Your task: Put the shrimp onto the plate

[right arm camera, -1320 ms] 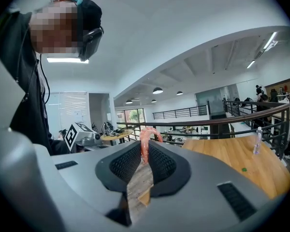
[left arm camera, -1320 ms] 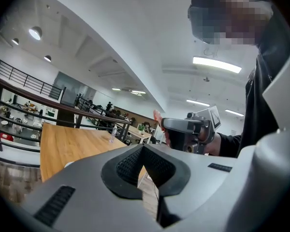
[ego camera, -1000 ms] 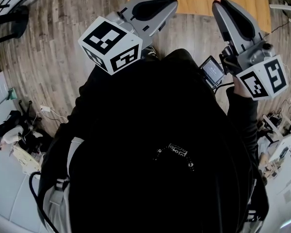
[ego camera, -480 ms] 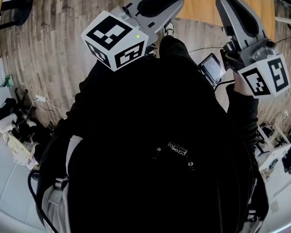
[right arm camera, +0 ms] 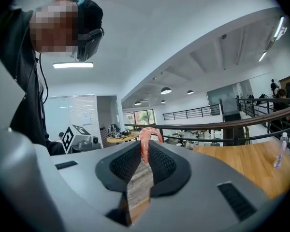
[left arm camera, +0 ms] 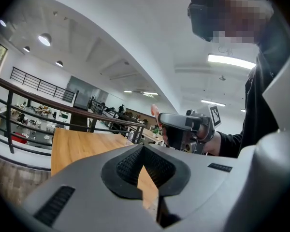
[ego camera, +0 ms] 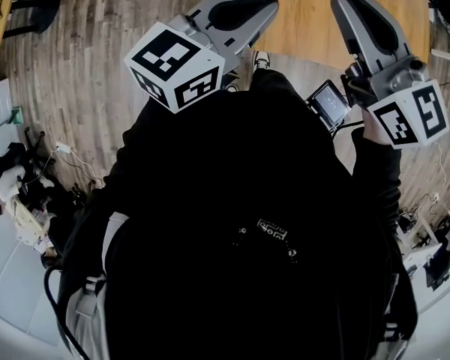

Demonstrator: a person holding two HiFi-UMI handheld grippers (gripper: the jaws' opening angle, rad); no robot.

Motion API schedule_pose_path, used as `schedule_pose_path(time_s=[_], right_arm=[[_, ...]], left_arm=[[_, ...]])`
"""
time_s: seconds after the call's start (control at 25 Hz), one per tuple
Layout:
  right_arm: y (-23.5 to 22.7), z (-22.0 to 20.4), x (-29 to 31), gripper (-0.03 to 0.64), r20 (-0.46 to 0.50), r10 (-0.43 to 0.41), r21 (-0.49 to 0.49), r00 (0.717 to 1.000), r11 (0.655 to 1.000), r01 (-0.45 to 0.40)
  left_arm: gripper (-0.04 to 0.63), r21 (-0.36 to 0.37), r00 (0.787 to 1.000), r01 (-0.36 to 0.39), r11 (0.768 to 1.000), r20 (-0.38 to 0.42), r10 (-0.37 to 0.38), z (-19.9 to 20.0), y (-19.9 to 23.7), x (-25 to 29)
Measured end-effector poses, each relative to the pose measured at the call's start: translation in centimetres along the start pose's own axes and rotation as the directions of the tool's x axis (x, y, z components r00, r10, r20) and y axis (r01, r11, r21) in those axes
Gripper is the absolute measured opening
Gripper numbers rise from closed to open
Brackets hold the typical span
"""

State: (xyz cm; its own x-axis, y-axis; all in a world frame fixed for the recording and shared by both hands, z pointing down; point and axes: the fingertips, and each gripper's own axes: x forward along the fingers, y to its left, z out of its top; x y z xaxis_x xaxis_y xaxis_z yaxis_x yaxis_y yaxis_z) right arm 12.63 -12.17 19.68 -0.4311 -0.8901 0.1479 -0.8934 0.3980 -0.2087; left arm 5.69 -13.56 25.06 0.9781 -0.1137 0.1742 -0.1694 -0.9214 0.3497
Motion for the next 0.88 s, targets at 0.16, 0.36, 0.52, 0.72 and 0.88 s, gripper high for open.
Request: schedule_pose_path(time_s=[0.16, 0.36, 0.52, 0.72, 0.88], right_arm=[[-1.7, 0.0, 0.3, 0.06, -0.001, 0.024, 0.004, 1.0, 1.0, -0.024], [-5.1, 0.1, 0.4, 0.058, -0.014, 0.062, 0.022, 0.998, 0.998, -0.062], [-7.4, 1.4, 1.8, 0.058, -0.003, 0.096, 0.029, 0.995, 0.995, -0.096], [-9.2, 1.5, 3.2, 0.058, 0.004, 0.128, 0.043, 0.992, 0.991, -0.128], [-11.1, 1.7, 4.2, 0.058, 0.009, 0.14, 0.059, 0.99, 0.988, -0.141]], left_arm=[[-0.002, 0.0, 1.0, -0.013, 1.0, -0.011, 0.013, 0.0, 0.6, 1.7], [-0.002, -0.001, 0.999, -0.04, 0.999, -0.03, 0.04, 0.6, 1.0, 4.5], [-0.002, -0.004, 0.996, -0.078, 0.997, -0.039, 0.078, 1.9, 2.6, 6.1], [-0.002, -0.007, 0.993, -0.112, 0.994, -0.045, 0.112, 2.6, 4.4, 7.4], [-0.002, -0.01, 0.99, -0.128, 0.992, -0.056, 0.127, 3.2, 5.6, 8.5]])
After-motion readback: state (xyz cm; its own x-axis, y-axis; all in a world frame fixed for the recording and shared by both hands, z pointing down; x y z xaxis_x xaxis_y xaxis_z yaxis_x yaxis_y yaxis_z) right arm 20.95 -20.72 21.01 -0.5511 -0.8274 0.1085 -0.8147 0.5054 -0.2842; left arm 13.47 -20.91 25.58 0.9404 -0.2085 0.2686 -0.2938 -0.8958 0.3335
